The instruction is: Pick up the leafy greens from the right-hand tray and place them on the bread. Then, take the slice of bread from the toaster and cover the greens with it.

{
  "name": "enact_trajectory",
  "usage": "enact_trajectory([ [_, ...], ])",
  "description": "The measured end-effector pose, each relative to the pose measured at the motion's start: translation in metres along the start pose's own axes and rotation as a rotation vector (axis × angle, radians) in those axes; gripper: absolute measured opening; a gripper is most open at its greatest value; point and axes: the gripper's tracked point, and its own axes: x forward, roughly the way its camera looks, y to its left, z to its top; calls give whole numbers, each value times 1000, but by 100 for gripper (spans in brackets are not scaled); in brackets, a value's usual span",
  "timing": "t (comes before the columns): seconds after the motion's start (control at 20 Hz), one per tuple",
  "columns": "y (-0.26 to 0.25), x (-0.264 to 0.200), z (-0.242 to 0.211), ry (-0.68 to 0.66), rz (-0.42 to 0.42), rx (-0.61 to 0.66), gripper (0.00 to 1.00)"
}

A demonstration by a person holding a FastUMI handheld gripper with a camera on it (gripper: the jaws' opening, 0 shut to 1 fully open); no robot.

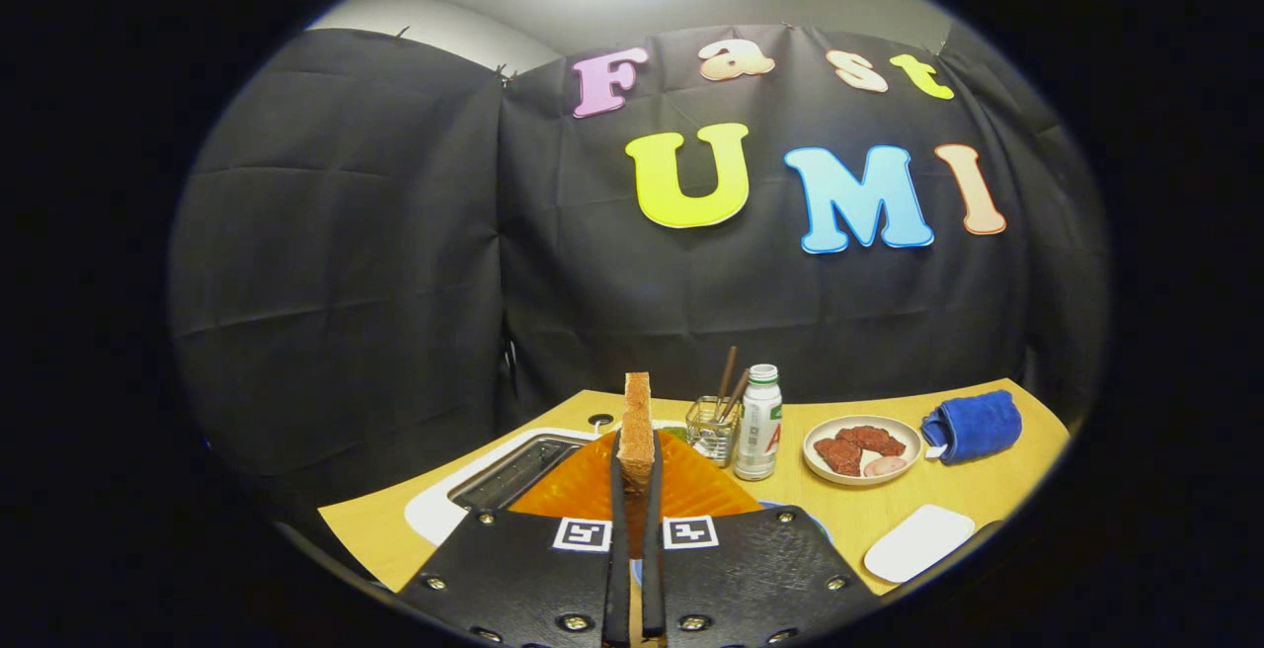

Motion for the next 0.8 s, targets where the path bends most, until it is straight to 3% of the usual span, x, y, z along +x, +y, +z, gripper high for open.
enact_trajectory([
  [0.4,-41,-2,-26,39,-90,-18,5],
  [0.8,-45,3,-48,62,-89,20,5],
])
